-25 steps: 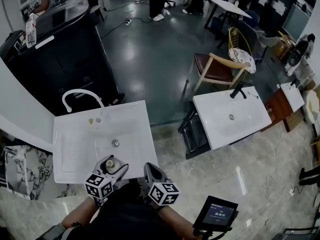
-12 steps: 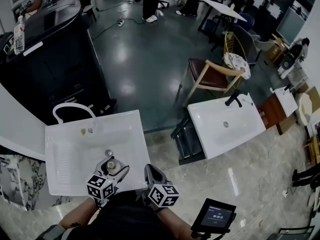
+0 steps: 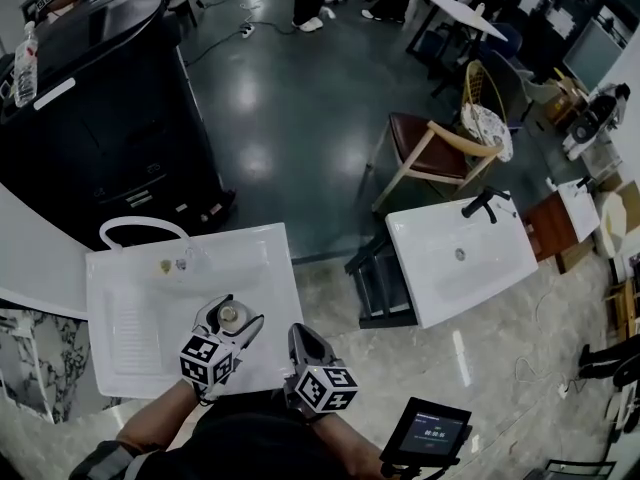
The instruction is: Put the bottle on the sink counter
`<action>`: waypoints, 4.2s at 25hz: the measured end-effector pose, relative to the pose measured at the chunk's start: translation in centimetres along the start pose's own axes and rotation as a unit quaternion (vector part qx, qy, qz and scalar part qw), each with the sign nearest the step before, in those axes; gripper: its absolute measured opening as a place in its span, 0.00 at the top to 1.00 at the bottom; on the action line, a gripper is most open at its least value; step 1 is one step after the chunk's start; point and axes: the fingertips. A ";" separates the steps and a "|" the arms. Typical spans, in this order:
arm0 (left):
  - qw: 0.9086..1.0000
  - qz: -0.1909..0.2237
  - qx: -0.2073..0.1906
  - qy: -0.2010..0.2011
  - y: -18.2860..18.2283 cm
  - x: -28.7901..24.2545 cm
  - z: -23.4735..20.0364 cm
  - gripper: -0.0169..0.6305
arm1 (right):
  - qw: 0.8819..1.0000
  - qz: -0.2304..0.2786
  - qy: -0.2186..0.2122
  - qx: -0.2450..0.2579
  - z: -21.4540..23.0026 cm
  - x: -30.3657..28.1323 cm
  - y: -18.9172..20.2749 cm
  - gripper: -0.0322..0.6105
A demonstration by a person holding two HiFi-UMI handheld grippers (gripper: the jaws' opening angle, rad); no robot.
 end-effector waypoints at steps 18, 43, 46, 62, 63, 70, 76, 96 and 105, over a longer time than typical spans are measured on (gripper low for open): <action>1.000 0.017 -0.008 -0.019 -3.5 -7.9 -8.3 0.44 | 1.000 -0.021 0.015 0.004 1.7 -7.2 -1.1 0.96; 0.998 -0.023 -0.036 -0.054 -0.1 -18.4 -15.9 0.44 | 0.996 -0.062 0.065 -0.017 5.3 -10.1 1.9 0.96; 0.997 -0.031 -0.039 -0.057 0.6 -18.9 -16.1 0.44 | 0.995 -0.066 0.066 -0.019 5.2 -10.2 2.2 0.96; 0.994 -0.054 -0.050 -0.079 2.5 -20.3 -17.2 0.44 | 0.994 -0.078 0.067 -0.031 4.9 -9.9 3.3 0.96; 0.994 -0.054 -0.053 -0.080 2.6 -20.4 -17.3 0.44 | 0.994 -0.078 0.067 -0.031 4.8 -9.8 3.4 0.96; 0.994 -0.035 -0.069 -0.076 2.3 -21.0 -16.9 0.44 | 0.994 -0.083 0.064 -0.031 4.6 -9.7 3.8 0.96; 0.994 -0.040 -0.069 -0.074 2.5 -20.9 -16.7 0.44 | 0.994 -0.083 0.062 -0.030 4.4 -9.6 3.7 0.96; 0.993 0.002 -0.068 -0.098 1.4 -18.4 -16.6 0.39 | 0.996 -0.065 0.056 -0.017 3.3 -8.2 2.6 0.96; 0.994 0.026 -0.066 -0.087 -0.8 -13.6 -13.6 0.39 | 0.998 -0.053 0.038 -0.017 2.5 -6.6 2.3 0.96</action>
Point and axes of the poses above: the fingertips, and each gripper's own axes: x backward along the fingers, z to its right, y out of its underside, and after that the axes turned 3 degrees about y, right-handed
